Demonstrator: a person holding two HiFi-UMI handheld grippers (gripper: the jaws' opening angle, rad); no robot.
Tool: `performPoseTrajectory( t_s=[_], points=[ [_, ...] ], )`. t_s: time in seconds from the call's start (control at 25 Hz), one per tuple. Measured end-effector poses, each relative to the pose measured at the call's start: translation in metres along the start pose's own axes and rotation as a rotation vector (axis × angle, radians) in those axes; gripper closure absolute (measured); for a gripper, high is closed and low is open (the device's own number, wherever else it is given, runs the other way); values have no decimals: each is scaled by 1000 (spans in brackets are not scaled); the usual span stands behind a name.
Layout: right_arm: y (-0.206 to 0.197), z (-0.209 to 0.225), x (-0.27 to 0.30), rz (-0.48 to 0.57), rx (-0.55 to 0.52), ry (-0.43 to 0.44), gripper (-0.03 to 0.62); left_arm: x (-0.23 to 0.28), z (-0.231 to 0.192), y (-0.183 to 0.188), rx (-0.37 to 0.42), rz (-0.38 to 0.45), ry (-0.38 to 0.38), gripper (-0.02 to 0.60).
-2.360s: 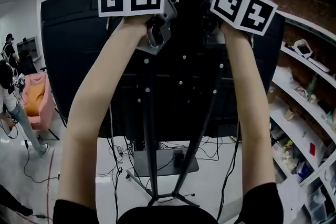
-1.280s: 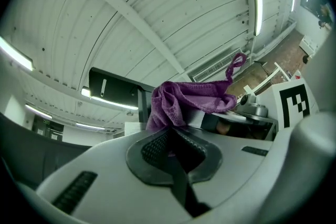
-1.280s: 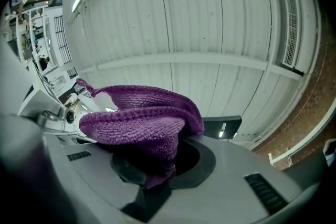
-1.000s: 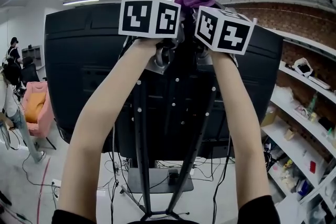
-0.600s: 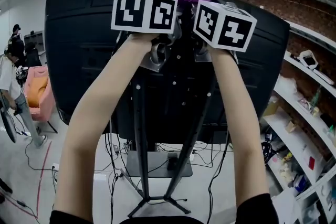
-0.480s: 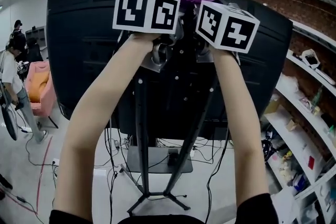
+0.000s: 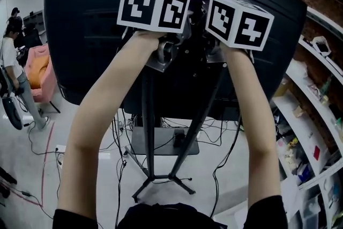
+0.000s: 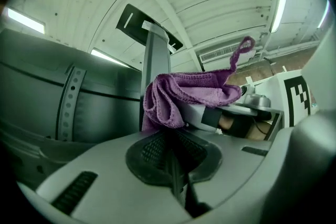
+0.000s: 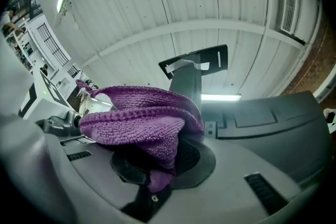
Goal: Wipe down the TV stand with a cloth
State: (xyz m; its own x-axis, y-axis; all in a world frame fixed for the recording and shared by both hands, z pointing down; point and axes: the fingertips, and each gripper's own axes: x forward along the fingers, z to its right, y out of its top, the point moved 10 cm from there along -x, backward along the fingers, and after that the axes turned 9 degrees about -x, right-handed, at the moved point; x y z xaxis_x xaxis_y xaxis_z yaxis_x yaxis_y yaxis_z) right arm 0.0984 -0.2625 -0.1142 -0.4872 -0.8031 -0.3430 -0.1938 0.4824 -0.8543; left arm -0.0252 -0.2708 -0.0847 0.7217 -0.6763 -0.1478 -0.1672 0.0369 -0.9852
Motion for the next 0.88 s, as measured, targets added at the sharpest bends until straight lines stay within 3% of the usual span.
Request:
performPoseTrajectory(
  t_s=[0.28,0.64,0.88],
  points=[
    [-32,-12,-15,-64,101,-7,530,-1,10,-38,10,-80,12,575],
    [-82,-32,-36,-166,179,-10,530,-5,11,-99,-115,-127,2,575],
    [-125,-49,-56,-247,201,-15,530,-11,10,-149,-147,-186,5,575]
  ],
)
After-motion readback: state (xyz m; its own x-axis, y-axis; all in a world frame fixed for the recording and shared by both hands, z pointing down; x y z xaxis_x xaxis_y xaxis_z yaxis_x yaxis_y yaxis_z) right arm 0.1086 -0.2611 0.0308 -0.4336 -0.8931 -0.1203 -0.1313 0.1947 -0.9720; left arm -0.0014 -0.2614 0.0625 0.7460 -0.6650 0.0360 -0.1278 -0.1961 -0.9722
